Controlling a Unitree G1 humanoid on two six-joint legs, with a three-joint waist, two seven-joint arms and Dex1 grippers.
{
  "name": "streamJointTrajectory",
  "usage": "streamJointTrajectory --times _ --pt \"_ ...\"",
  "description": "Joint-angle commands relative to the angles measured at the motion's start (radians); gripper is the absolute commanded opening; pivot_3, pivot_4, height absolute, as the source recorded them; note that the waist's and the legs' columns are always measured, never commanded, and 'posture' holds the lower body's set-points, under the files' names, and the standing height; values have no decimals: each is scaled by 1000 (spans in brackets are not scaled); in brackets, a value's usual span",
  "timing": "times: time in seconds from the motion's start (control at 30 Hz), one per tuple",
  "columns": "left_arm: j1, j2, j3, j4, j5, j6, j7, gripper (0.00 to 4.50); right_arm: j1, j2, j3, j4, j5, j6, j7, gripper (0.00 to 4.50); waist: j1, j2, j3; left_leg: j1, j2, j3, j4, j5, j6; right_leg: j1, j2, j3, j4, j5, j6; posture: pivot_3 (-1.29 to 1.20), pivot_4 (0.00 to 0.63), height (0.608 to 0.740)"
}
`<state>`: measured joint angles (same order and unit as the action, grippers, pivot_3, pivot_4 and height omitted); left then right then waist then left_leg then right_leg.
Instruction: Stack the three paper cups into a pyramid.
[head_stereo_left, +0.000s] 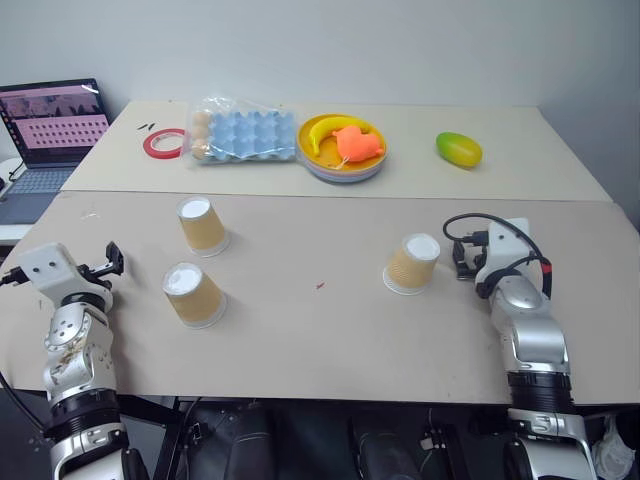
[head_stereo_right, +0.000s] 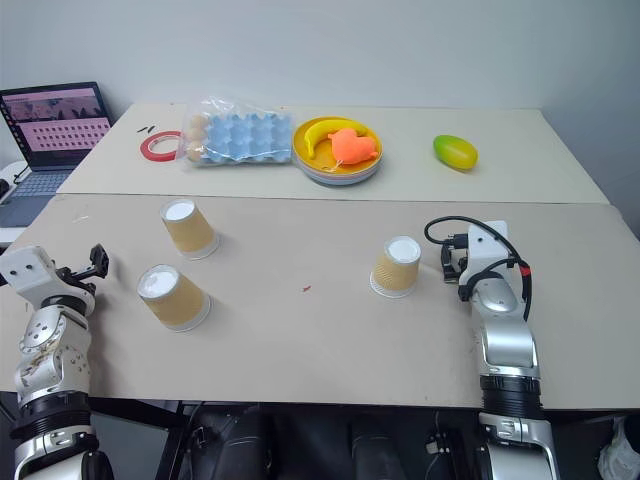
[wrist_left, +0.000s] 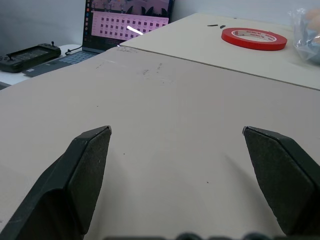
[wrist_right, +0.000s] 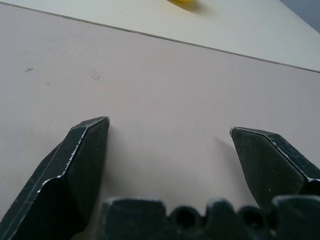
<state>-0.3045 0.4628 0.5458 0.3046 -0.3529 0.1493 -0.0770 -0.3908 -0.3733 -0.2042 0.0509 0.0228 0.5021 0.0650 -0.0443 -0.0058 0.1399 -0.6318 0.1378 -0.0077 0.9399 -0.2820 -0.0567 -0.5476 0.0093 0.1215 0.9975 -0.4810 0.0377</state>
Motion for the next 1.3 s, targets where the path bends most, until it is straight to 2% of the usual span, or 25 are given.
streamJointTrajectory --times 0.03,0.17,0.37,0.43,0.57,0.67,0.73,0.8,0.93,1.03,1.13,1.3 --pt "-20 6 -17 -34 14 -15 -5 4500 -32 -14 -75 10 20 15 -39 4470 0 0 0 0 0 0 0 0 0 0 0 0 0 0 0 0 150 641" --pt "-23 -4 -26 -36 -2 -12 -21 4500 -153 15 -237 -54 179 76 -77 4470 4 1 0 -2 0 0 0 0 0 -2 0 1 0 0 0 0 150 641" --pt "-18 -9 -31 -37 2 -11 -17 4500 -307 -3 -202 -269 480 235 151 4470 -19 2 0 -2 0 1 -3 0 1 -5 1 2 1 0 0 0 150 641" --pt "-18 -12 -36 -41 1 -9 -15 4500 -351 -44 -178 -359 619 317 255 4470 -19 2 0 -2 0 0 -3 0 1 -4 1 1 0 0 0 0 150 641" --pt "-20 -14 -47 -43 1 1 -19 4500 -383 -205 -122 -535 934 471 541 4470 -9 6 3 -3 0 1 -2 0 1 -2 0 1 -2 0 0 0 150 641" --pt "-20 -9 -50 -43 -1 5 -26 4500 -344 -328 -76 -625 1044 492 739 4470 3 5 3 0 0 -2 -2 0 1 2 0 -2 -4 0 0 0 150 641" --pt "-7 -1 -47 -58 -5 12 -37 4500 -317 -387 -27 -651 1045 477 818 4470 5 5 3 0 0 -3 -3 0 1 4 0 -4 -7 0 0 0 150 641" --pt "27 13 -42 -95 -12 27 -62 4500 -290 -427 41 -657 976 433 863 4470 3 5 3 1 0 -3 -3 0 1 5 0 -3 -8 1 1 0 150 641" --pt "182 60 -9 -239 -50 87 -158 4500 -258 -441 137 -632 858 348 896 4470 -13 4 3 1 0 -3 -4 0 1 3 0 -2 -8 1 1 0 150 641" --pt "492 161 59 -380 -86 110 -394 4500 -241 -423 188 -586 786 293 904 4470 -31 3 3 1 1 -2 -8 0 1 2 0 -1 -9 1 0 0 150 641" --pt "701 235 142 -443 -126 112 -566 4500 -232 -405 210 -540 750 255 922 4470 -35 2 4 5 1 -1 -15 0 1 2 0 -2 -11 -1 -4 0 150 641" --pt "881 319 172 -586 -152 98 -783 4500 -244 -366 265 -439 670 190 950 4470 -14 2 5 7 1 -1 -16 0 -1 -4 -1 -3 -11 -10 -7 0 150 641"
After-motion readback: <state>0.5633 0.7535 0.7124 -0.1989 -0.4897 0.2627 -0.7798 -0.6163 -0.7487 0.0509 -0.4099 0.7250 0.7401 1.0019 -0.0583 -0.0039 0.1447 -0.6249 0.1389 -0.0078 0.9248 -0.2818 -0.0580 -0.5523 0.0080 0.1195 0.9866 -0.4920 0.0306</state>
